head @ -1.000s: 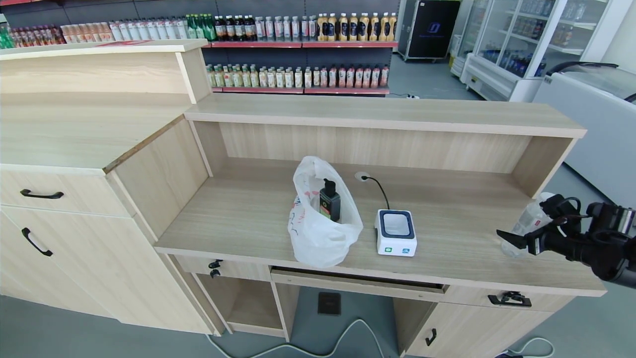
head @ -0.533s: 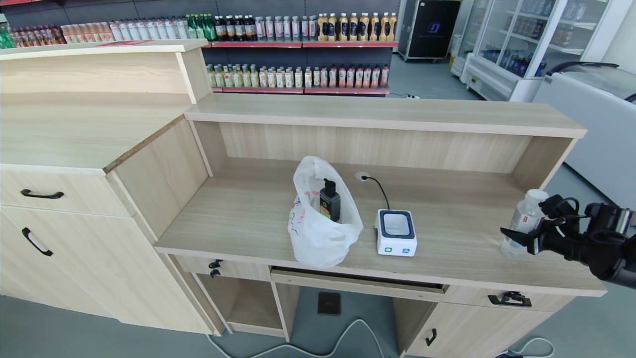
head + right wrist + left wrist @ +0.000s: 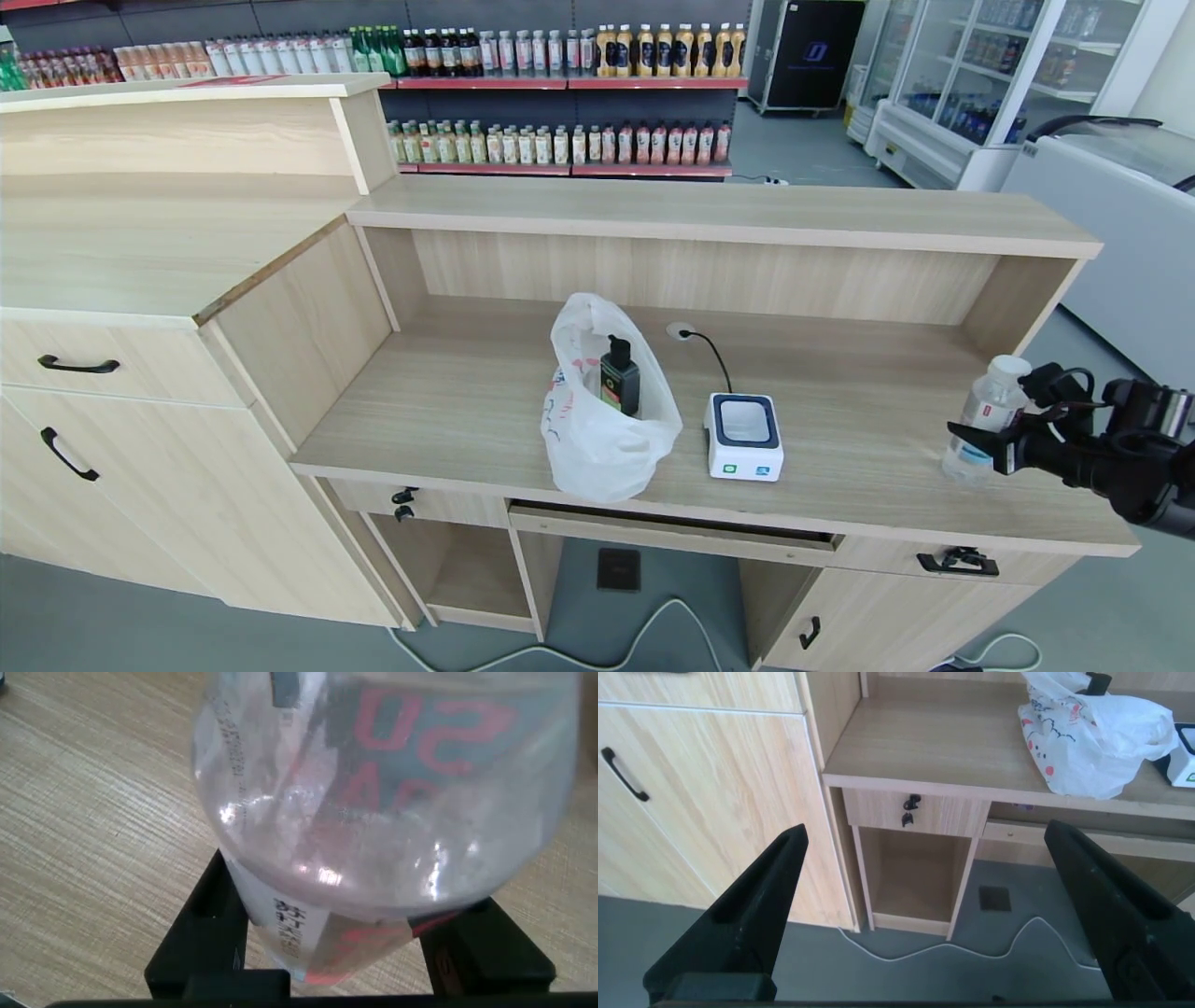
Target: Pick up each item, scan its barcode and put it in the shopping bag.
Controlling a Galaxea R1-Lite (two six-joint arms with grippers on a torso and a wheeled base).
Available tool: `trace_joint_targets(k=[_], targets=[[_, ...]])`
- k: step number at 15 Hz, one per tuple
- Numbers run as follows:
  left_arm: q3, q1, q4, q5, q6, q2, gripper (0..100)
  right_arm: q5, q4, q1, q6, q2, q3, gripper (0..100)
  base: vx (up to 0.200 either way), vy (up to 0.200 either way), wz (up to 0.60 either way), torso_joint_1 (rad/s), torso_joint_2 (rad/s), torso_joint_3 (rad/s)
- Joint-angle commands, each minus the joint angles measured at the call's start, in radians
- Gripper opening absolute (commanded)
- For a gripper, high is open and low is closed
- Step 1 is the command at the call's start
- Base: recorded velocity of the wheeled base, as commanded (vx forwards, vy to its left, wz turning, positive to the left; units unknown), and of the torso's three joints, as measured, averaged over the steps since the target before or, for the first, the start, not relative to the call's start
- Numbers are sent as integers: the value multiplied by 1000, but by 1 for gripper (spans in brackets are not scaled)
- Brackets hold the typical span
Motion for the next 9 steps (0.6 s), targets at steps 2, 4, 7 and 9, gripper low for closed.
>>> trace_joint_targets(k=[2,4,7,9], targets=[[-1,1,-1,1,0,0,100,-1,26,0,103,-52,5,0,0,0,0,0,0,0],[0,1,-1,0,0,0,100,2,98,0,169,-104,-1,0,0,0,0,0,0,0],[0,1,1,0,0,0,100,4,173,6,301,-184,-2,0,0,0,0,0,0,0],[-1,1,1,1,0,0,100,36,207,20,390,-256,7,0,0,0,0,0,0,0]])
